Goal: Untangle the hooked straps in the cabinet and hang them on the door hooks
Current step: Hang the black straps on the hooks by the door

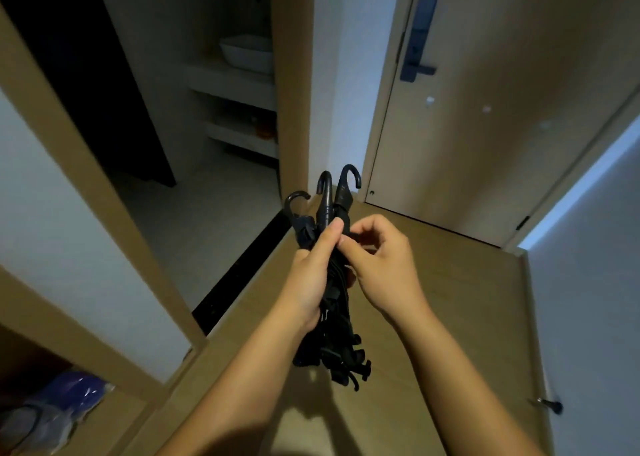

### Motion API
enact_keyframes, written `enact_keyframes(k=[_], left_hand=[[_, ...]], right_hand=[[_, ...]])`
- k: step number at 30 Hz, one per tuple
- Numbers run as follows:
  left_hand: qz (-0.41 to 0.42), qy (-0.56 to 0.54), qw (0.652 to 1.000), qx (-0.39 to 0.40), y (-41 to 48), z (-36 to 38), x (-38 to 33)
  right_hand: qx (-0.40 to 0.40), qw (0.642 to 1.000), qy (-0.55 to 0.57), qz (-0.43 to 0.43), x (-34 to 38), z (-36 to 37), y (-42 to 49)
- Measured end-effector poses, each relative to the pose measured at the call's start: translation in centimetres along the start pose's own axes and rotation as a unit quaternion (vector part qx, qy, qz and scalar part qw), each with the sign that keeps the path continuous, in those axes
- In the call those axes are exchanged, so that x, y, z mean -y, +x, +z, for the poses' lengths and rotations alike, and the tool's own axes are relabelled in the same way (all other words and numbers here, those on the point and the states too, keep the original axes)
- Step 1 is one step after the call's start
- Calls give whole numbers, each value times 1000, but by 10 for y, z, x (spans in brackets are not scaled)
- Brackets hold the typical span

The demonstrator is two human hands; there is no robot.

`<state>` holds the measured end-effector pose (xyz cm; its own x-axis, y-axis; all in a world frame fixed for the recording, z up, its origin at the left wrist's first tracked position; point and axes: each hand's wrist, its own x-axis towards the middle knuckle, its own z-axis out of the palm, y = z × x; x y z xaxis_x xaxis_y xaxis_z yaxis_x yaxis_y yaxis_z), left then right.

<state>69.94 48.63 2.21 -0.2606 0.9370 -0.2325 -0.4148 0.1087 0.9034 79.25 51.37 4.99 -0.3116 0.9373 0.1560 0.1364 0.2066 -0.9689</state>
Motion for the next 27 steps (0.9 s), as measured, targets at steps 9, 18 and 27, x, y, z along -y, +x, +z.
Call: enact_keyframes(k=[9, 18, 27], left_hand=[[-31, -21, 999, 28, 104, 77, 7], [-62, -15, 987, 146, 259, 121, -16], [-41, 17, 967, 250, 390, 150, -38]], right_hand=[[-134, 985, 102, 31, -43, -64, 85], [-192, 971, 129, 66, -66, -103, 231], [-155, 951, 159, 214, -82, -138, 371]])
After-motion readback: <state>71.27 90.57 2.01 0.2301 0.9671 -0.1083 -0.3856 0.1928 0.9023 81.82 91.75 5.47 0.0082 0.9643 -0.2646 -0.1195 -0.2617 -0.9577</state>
